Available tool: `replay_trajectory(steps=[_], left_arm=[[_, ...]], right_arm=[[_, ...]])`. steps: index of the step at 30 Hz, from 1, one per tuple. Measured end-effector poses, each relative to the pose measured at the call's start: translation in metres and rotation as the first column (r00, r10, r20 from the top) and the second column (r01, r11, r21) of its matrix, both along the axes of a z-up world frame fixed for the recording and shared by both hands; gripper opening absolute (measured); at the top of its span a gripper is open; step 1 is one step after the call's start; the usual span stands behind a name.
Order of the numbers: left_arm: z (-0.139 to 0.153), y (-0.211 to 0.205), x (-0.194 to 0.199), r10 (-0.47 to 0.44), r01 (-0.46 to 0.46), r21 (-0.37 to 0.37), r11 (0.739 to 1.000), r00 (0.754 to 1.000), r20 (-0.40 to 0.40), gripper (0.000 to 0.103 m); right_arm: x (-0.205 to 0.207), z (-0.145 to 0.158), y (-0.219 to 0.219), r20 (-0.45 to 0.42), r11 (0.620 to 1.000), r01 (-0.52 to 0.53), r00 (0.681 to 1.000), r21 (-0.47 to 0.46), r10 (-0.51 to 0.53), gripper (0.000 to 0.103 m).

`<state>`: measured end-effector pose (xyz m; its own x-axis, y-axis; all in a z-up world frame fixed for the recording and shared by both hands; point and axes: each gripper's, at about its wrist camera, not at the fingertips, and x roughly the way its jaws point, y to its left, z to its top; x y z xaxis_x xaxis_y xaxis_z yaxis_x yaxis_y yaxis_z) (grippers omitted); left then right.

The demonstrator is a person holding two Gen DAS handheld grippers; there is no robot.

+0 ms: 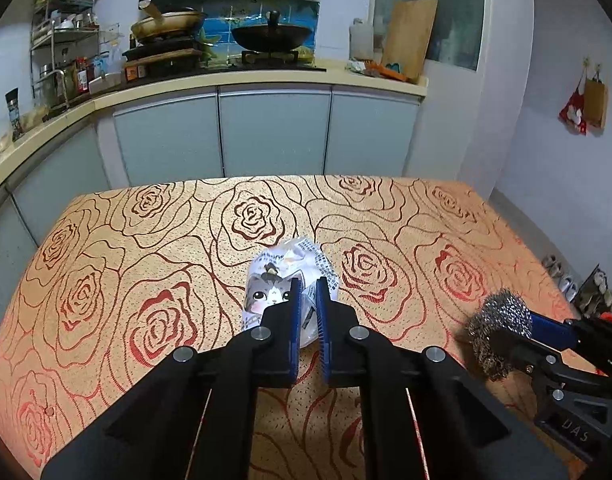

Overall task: Collect trash
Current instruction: 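Grasp the cat-print wrapper with the left tool while the right tool grasps the steel wool, then carry the wrapper and steel wool in both tools over the red wastebasket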

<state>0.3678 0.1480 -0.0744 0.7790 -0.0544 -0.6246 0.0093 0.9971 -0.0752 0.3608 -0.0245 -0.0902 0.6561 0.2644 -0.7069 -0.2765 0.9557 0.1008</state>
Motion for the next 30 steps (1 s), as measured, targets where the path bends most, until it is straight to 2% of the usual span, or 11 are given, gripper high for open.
replay_trajectory(steps=[7,13,18,30], left_arm=[[0.019,-0.004,-0.024,0.002,-0.002,0.001,1.000,0.999,0.040,0.007],[0.037,-0.014,-0.052,0.020,-0.023,0.043,0.999,0.997,0.077,0.007],[0.060,-0.028,-0.082,0.033,-0.048,0.103,0.994,0.990,0.140,0.007],[0.108,-0.036,-0.140,-0.020,0.002,0.075,0.997,0.970,0.242,0.007]], right_arm=[[-0.019,0.017,-0.015,0.034,0.999,0.016,0.999,0.031,-0.017,0.031],[-0.036,0.034,-0.024,0.071,0.998,0.028,0.997,0.050,-0.031,0.031],[-0.053,0.050,-0.030,0.104,0.997,0.030,0.994,0.071,-0.038,0.031],[-0.098,0.081,-0.061,0.174,0.991,0.061,0.981,0.120,-0.082,0.031]])
